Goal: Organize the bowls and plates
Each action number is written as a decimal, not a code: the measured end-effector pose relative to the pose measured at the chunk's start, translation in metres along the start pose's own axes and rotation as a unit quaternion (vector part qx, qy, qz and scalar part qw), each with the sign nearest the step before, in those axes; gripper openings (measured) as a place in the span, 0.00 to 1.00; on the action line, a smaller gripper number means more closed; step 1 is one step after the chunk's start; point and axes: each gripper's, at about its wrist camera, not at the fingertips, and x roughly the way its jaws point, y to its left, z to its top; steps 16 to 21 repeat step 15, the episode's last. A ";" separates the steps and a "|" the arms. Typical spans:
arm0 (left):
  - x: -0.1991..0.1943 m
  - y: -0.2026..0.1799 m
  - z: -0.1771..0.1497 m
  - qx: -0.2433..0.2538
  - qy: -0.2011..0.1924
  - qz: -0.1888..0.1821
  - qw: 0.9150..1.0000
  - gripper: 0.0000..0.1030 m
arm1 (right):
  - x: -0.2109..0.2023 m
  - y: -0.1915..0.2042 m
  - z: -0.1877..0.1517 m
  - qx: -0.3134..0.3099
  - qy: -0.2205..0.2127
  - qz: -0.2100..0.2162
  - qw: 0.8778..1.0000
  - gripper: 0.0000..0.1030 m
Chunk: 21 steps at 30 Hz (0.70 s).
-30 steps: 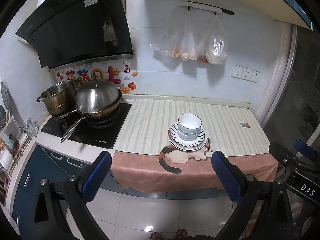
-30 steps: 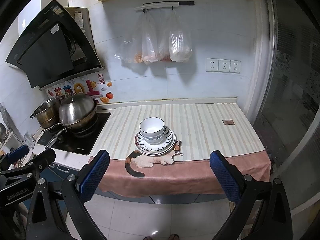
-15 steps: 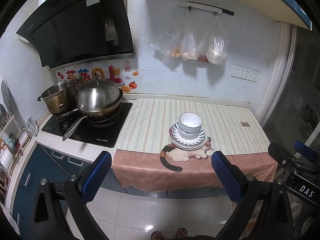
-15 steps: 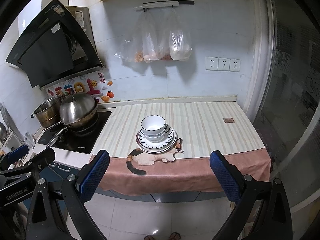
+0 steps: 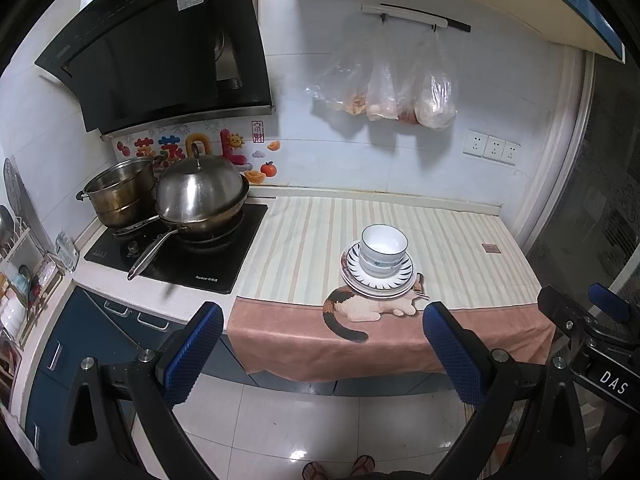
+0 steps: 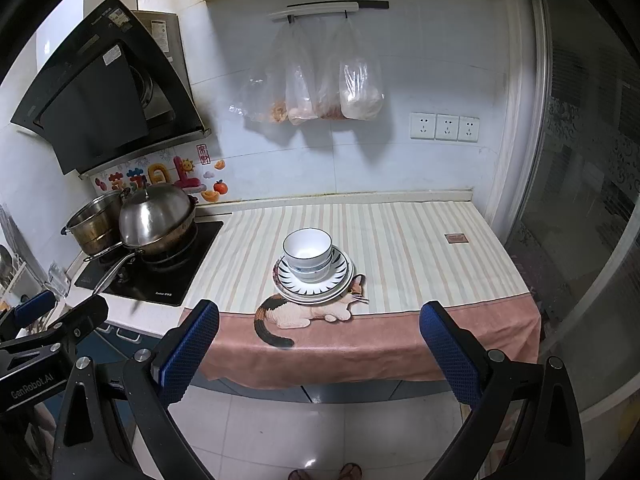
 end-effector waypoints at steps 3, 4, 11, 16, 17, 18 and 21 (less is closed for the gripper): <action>0.000 0.000 0.000 -0.001 0.001 0.000 1.000 0.99 | 0.001 0.000 0.000 0.000 0.001 0.000 1.000 0.99; 0.001 0.001 0.000 0.000 0.000 0.000 1.000 0.99 | 0.000 0.001 0.000 0.000 0.000 0.000 1.000 0.99; -0.002 0.006 -0.001 0.000 -0.003 0.003 1.000 0.99 | 0.000 0.002 0.000 0.002 -0.002 0.000 1.000 0.99; 0.002 0.008 0.004 0.009 -0.008 0.007 1.000 0.99 | 0.002 0.003 0.002 0.005 -0.002 0.000 1.000 0.99; 0.002 0.008 0.004 0.009 -0.008 0.007 1.000 0.99 | 0.002 0.003 0.002 0.005 -0.002 0.000 1.000 0.99; 0.002 0.008 0.004 0.009 -0.008 0.007 1.000 0.99 | 0.002 0.003 0.002 0.005 -0.002 0.000 1.000 0.99; 0.002 0.008 0.004 0.009 -0.008 0.007 1.000 0.99 | 0.002 0.003 0.002 0.005 -0.002 0.000 1.000 0.99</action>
